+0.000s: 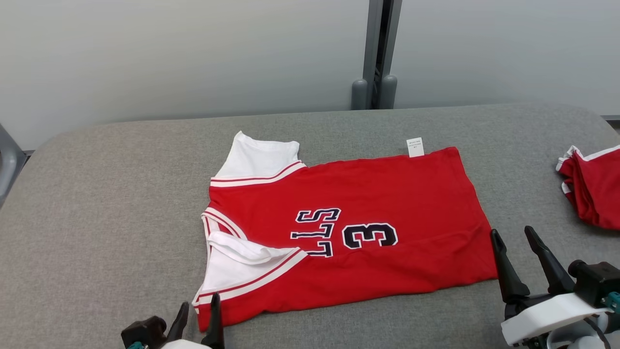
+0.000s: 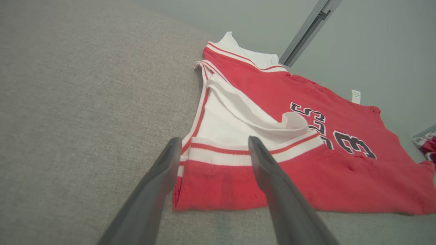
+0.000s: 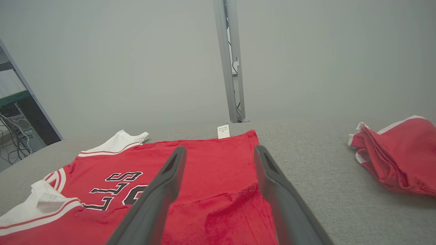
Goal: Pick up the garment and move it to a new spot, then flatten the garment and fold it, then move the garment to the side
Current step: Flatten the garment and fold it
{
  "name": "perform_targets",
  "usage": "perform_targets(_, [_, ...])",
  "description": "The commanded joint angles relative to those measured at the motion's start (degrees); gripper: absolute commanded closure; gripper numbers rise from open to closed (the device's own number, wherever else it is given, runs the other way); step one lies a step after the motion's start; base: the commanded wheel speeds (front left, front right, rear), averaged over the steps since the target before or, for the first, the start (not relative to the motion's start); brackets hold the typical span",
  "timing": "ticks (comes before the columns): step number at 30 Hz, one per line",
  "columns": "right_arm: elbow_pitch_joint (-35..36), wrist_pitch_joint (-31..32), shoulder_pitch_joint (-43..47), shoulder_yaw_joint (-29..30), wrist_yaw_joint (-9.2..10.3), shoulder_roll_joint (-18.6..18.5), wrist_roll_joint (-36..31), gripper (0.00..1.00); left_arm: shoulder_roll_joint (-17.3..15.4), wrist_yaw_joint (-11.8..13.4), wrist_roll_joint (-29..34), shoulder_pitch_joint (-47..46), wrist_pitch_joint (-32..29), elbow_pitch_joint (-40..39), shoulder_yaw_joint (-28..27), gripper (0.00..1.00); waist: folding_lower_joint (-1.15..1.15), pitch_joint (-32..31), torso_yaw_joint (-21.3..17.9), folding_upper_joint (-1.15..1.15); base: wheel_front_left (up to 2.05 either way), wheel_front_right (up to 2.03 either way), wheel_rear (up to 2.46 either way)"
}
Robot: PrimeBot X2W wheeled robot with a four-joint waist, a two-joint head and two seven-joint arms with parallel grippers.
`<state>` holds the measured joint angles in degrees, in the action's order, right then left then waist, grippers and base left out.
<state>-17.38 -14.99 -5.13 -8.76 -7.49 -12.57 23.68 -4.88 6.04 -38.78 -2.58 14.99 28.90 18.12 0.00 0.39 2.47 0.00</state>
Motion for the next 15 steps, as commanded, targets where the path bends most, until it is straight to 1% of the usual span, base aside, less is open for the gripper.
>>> perform_targets(1, [0.4,-0.2,0.6,0.2,0.01,0.0,-0.4,0.00,-0.2,0.1,0.6,-0.5,0.2,0.9,-0.5,0.00,0.00,0.1,-0.1,0.00,0.00,0.00,0.00])
perform_targets(4, [0.8,-0.2,0.6,0.3,0.01,0.3,-0.7,0.00,0.6,0.9,0.6,-1.9,0.2,5.4,-1.5,0.00,0.00,0.5,-0.6,0.00,0.00,0.00,0.00])
perform_targets(11, [0.9,-0.2,0.6,0.2,0.01,0.1,-0.7,0.00,1.1,-0.2,-1.2,-4.3,0.2,11.5,-2.6,0.00,0.00,1.3,-1.3,0.00,0.00,0.00,0.00])
perform_targets(15, [0.7,-0.3,0.4,0.3,0.01,-0.1,-0.7,0.00,1.4,-1.1,-1.7,-5.6,-0.4,15.2,-1.7,0.00,0.00,1.6,-1.7,0.00,0.00,0.00,0.00])
